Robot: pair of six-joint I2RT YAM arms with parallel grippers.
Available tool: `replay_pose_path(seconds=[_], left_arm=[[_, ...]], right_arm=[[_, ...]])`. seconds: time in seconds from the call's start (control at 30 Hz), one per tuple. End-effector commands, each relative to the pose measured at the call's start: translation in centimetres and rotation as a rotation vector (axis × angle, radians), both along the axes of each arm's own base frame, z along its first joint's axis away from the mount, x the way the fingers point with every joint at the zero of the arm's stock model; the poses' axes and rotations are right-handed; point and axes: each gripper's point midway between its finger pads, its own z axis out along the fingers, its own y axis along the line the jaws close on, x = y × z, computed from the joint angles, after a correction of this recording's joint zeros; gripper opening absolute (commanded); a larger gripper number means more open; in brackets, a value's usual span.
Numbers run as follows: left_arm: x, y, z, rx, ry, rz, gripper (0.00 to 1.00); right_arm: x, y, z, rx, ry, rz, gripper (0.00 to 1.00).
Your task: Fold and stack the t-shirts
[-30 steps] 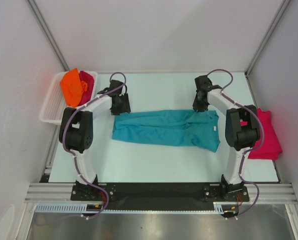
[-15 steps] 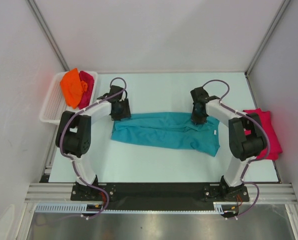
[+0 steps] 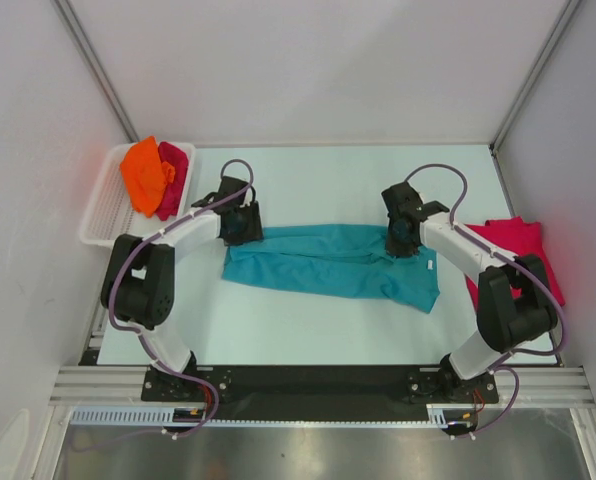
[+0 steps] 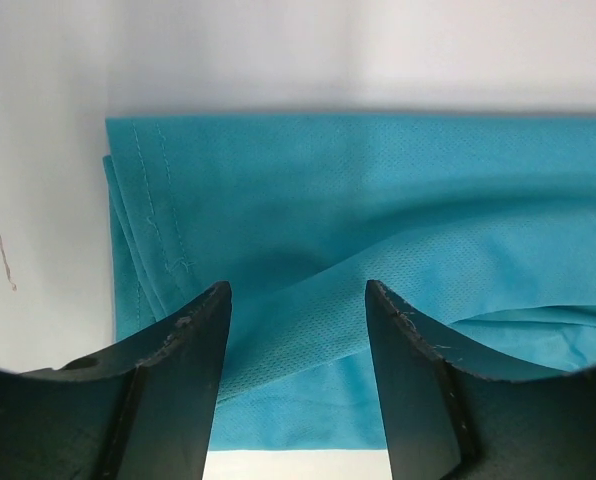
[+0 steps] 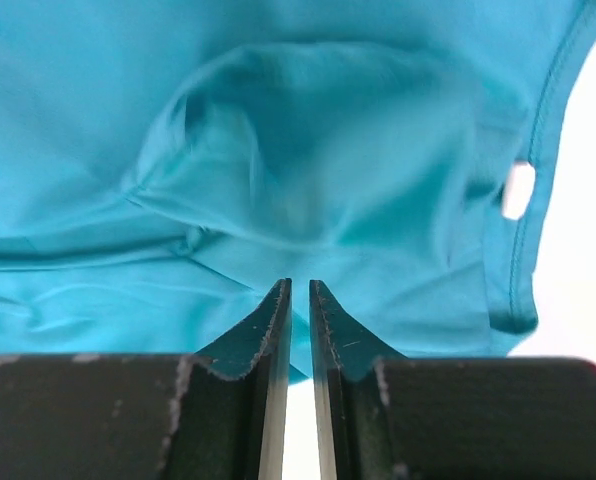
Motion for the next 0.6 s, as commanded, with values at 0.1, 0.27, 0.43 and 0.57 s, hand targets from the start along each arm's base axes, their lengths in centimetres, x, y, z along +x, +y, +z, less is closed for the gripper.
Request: replay_pose_path(seconds=[0.1, 0.27, 0.43, 0.57], left_arm=[[0.0, -0.5, 3.0, -0.031, -0.084, -0.002, 0.61], [0.2, -0.6, 2.9, -0.030, -0.088, -0.001, 0.61], [2.2, -0.8, 3.5, -0.004, -0.099, 0.000, 0.61], [3.4, -1.1, 3.7, 0.006, -0.098, -0.001, 0.61]], right_arm=[[-2.6, -0.1, 1.0, -0.025, 0.012, -0.005, 0.17], [-2.8, 0.3, 1.7, -0.001, -0.038, -0.014, 0.18], [1.2, 1.1, 2.8, -0.030, -0.098, 0.002, 0.19], [4.8, 2.6, 0.9, -0.042, -0.068, 0.021, 0.18]])
